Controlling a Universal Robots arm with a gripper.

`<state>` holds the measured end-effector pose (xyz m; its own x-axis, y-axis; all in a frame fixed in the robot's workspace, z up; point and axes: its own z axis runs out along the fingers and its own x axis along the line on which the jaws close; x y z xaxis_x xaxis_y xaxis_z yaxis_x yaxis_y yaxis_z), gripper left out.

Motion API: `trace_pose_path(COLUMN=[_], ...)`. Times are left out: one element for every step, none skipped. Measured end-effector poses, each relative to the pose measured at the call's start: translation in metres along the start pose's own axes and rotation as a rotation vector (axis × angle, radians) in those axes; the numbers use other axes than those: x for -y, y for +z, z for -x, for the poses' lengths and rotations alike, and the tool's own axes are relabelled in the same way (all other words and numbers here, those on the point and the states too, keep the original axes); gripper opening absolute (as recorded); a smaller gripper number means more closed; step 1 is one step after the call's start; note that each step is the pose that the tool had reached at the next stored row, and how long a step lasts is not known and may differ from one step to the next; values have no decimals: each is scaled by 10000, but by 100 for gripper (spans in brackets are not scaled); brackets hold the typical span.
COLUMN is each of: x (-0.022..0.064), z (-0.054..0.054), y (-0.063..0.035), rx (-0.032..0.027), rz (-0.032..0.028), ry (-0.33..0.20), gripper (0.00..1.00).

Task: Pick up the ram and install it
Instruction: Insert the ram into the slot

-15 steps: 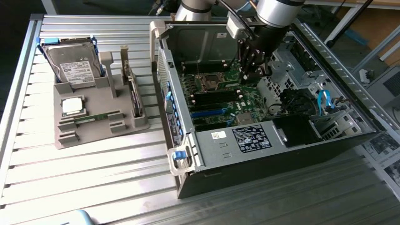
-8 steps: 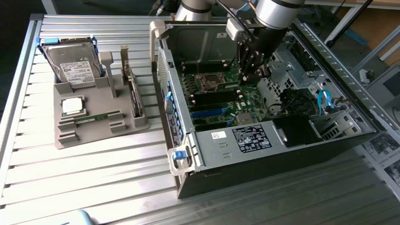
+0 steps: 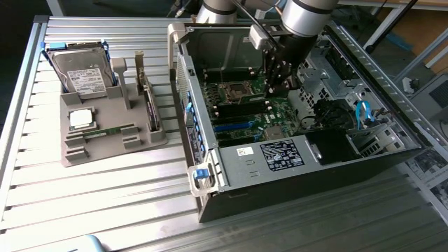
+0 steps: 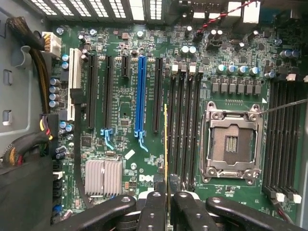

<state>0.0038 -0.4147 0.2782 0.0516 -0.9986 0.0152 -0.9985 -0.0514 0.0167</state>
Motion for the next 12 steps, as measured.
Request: trace_pose_path(x=[-4, -8, -15, -32, -51, -76, -92, -102, -108, -118, -129, -138], z=[0, 1, 1, 2, 4, 6, 8, 8, 9, 9, 10, 11], y=[12, 21, 32, 45, 54, 64, 74, 84, 93, 102, 111, 119], rx=[0, 0, 0, -1, -1, -2, -3, -2, -3, -3, -3, -4], rz=[-2, -3, -5, -12, -20, -31, -38, -43, -46, -53, -61, -69], ry=[0, 0, 0, -1, 0, 1, 2, 2, 1, 1, 1, 1], gripper=[13, 13, 13, 13, 13, 13, 13, 13, 13, 13, 13, 13])
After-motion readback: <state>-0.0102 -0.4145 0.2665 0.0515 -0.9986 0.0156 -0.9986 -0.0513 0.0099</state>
